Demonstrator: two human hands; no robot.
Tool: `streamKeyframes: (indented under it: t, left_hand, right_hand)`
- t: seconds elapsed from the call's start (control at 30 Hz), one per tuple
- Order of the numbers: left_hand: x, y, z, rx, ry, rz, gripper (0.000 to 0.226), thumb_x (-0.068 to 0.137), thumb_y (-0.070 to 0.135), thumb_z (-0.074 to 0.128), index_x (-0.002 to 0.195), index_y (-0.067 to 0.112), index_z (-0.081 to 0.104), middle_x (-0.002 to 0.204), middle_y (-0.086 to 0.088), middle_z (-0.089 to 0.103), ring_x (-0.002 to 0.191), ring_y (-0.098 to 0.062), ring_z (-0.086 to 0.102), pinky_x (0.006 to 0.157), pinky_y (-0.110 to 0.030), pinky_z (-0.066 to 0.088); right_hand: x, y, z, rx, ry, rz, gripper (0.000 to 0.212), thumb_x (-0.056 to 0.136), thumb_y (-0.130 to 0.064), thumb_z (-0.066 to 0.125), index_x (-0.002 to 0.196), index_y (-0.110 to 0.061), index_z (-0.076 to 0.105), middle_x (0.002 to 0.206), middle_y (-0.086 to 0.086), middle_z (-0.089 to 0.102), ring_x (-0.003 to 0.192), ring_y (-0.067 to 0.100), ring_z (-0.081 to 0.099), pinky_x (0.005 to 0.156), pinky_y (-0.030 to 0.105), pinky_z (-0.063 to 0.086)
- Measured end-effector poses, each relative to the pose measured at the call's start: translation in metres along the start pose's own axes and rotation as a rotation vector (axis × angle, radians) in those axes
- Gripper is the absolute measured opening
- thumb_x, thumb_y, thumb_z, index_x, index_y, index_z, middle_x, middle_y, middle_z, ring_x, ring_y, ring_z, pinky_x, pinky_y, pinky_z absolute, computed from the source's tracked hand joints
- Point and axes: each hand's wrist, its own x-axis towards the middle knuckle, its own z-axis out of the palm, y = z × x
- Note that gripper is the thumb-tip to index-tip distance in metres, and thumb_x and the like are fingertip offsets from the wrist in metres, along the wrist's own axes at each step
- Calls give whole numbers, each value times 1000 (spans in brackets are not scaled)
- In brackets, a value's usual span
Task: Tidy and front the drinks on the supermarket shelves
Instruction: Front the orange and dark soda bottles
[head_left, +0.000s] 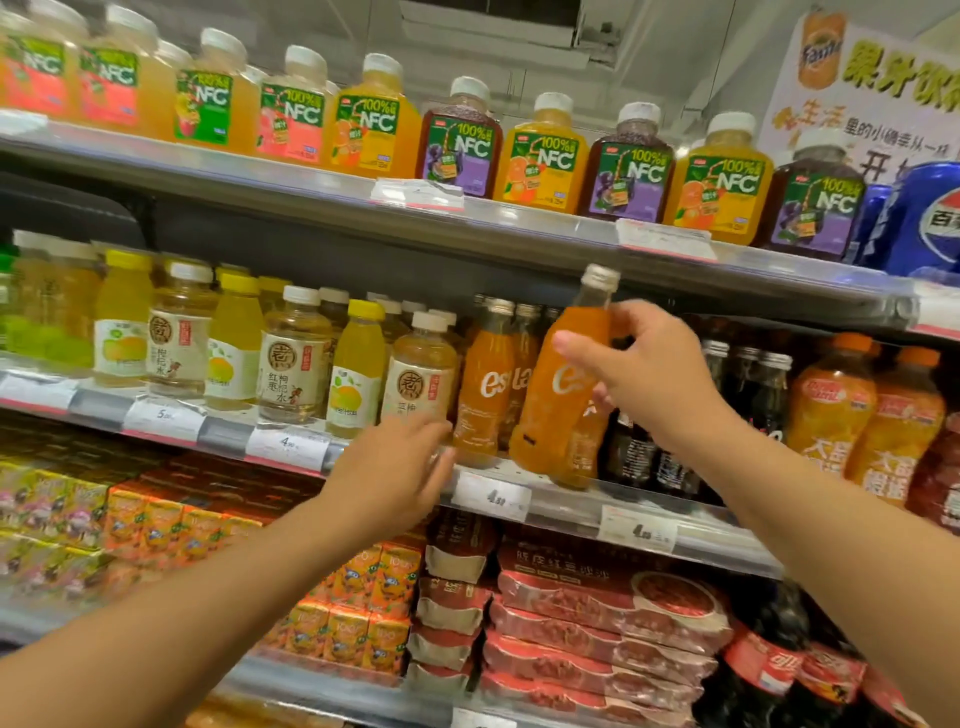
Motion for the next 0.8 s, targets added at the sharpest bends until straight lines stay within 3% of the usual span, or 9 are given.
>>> streamKeyframes:
  t: [0.17, 0.23, 0.3, 0.4, 0.47, 0.63, 0.73, 0.8]
  left_hand:
    - [-27, -19, 32, 224, -82, 85, 56, 83, 32, 65, 133, 7, 55, 148, -19, 41, 132, -36, 45, 101, -45, 45]
    - [-31, -20, 41, 229, -65, 76, 60, 74, 28, 75, 127, 4, 60, 143, -23, 46, 126, -38, 52, 96, -47, 50]
    - [-33, -20, 46, 237, -44, 93, 61, 67, 22, 79, 122, 1, 64, 137, -27, 51, 117, -40, 57, 91, -48, 53]
    - [-34, -23, 49, 266, 11, 155, 61, 59, 15, 78, 117, 2, 66, 117, -20, 63, 96, -37, 62, 81, -42, 54]
    - [-33, -26, 48, 244, 5, 181, 57, 60, 15, 75, 115, 4, 66, 101, -11, 63, 83, -31, 59, 75, -39, 51]
    - [-19, -28, 39, 185, -63, 115, 37, 71, 23, 61, 107, 18, 64, 96, 0, 56, 85, -23, 52, 72, -35, 43]
    - [-18, -27, 38, 180, -82, 98, 39, 73, 21, 59, 112, 18, 65, 99, 0, 57, 89, -24, 52, 74, -36, 42]
    - [-20, -27, 38, 179, -88, 87, 43, 72, 20, 60, 115, 17, 64, 100, 0, 58, 89, -24, 53, 74, -36, 42]
  right_hand:
    - [27, 0, 16, -98, 59, -1, 39, 76, -56, 76, 103, -34, 58, 92, -8, 69, 68, 9, 68, 45, 17, 50]
    - [29, 6, 22, -162, 67, -13, 42, 77, -57, 74, 106, -34, 55, 96, -9, 67, 75, 12, 69, 49, 22, 55]
    - [28, 14, 27, -228, 68, -20, 48, 78, -59, 71, 113, -33, 52, 102, -11, 63, 83, 15, 68, 63, 33, 61]
    - [28, 22, 33, -269, 67, 13, 58, 79, -60, 70, 124, -27, 52, 108, -6, 63, 89, 18, 67, 73, 40, 61]
    - [28, 24, 37, -289, 62, 33, 55, 80, -58, 70, 120, -26, 52, 106, -5, 63, 89, 18, 66, 74, 41, 61]
    - [26, 29, 44, -326, 27, 64, 48, 82, -56, 69, 114, -25, 52, 103, -4, 63, 89, 20, 66, 73, 43, 61]
    - [28, 30, 48, -371, 5, 70, 42, 83, -55, 68, 107, -24, 52, 102, -2, 64, 86, 20, 67, 73, 43, 61]
    - [29, 30, 52, -397, -9, 75, 51, 83, -55, 68, 117, -20, 55, 111, 3, 66, 91, 21, 67, 74, 44, 61]
